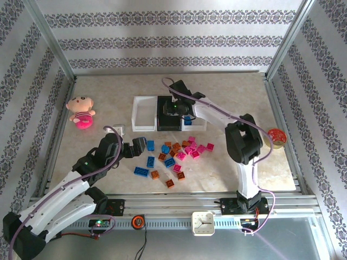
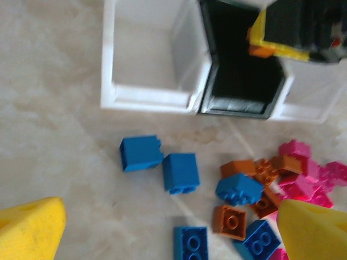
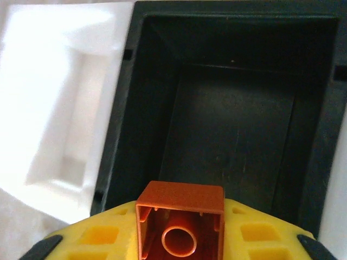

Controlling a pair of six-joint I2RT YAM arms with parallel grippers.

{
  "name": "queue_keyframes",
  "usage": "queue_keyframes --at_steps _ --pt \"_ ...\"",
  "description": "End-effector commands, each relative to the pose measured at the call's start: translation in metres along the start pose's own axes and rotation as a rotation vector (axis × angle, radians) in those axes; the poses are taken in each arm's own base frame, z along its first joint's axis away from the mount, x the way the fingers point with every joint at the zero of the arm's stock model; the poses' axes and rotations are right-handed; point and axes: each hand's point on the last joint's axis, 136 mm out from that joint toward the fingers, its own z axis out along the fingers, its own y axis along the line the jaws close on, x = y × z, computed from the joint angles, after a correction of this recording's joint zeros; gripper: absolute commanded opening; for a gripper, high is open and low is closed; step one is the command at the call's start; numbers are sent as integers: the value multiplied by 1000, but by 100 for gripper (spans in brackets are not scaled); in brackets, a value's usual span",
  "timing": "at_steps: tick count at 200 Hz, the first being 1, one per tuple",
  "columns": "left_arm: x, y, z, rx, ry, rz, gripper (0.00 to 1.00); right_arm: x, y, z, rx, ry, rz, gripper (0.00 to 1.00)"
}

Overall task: Sort the legos into containers by color
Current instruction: Place the lego in the container, then pick up the lego from the middle-left of the table.

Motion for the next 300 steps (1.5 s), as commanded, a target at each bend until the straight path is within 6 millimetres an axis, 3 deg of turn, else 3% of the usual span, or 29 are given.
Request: queue_keyframes --at_steps 1,22,56,92,134,160,178,207,238,266,300 --pt "19 8 1 -15 106 -26 99 -7 1 4 52 -3 -17 48" --pt "28 6 4 2 152 -17 99 -11 2 4 55 -13 -14 61" --pt "46 -7 17 58 263 -2 95 -11 5 -24 32 -53 -10 64" --pt "75 -30 28 117 400 29 91 27 -12 -47 23 -42 7 64" --pt "125 -55 13 123 545 180 85 77 -47 -67 61 -17 29 65" --pt "157 -63 9 122 627 220 82 92 -65 -76 70 -19 57 65" --pt "167 -72 9 128 640 260 79 94 -71 -82 64 -30 73 65" --pt "179 -87 13 152 678 261 76 93 -77 -90 61 -46 83 65" --pt "189 -73 20 72 703 283 76 94 -81 -95 56 -60 95 65" --pt "172 -55 29 -19 620 332 75 94 -84 -98 48 -71 106 65" --pt "160 -63 42 -24 592 399 74 92 -83 -101 40 -80 109 65"
